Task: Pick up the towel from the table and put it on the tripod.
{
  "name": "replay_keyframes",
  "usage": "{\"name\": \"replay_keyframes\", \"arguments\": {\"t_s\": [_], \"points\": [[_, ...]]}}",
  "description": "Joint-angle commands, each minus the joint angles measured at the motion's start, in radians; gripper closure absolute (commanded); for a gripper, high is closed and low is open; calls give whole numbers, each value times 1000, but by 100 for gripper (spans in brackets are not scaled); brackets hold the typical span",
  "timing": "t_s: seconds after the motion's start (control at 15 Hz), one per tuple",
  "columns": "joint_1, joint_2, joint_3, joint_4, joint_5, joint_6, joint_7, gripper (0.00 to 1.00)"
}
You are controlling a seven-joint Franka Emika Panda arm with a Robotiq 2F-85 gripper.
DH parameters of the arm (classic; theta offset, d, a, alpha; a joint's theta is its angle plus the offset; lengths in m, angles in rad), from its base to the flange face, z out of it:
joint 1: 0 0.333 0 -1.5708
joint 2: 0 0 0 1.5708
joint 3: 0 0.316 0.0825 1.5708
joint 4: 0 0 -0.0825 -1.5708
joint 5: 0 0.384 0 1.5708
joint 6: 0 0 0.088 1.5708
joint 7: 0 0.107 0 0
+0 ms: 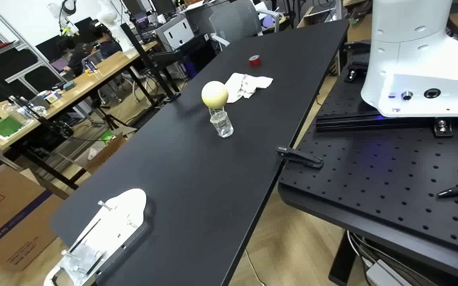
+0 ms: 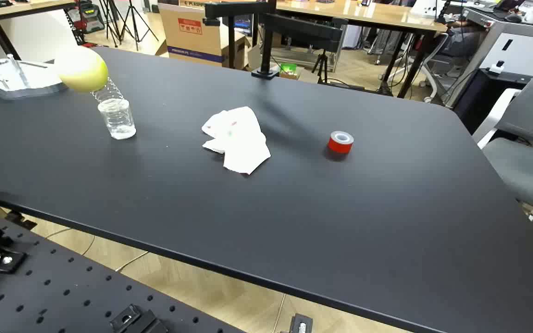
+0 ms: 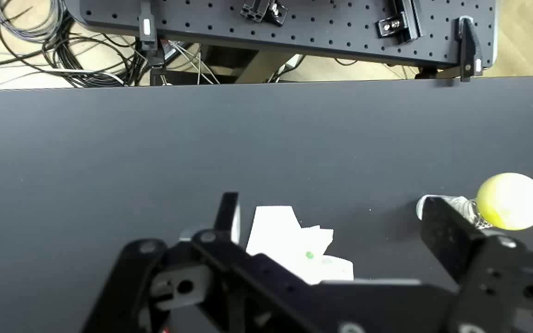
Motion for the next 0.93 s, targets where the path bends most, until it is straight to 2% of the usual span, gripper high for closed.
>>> {"name": "replay_keyframes", "arguments": {"t_s": [0.0, 0.6, 0.73, 0.87], "points": [[-32, 3, 30, 1, 5, 0, -5, 0], [-32, 3, 30, 1, 5, 1, -5, 0], [-34, 5, 52, 1, -32, 58, 20, 0], [-31, 22, 87, -9, -70, 163, 59, 0]]}}
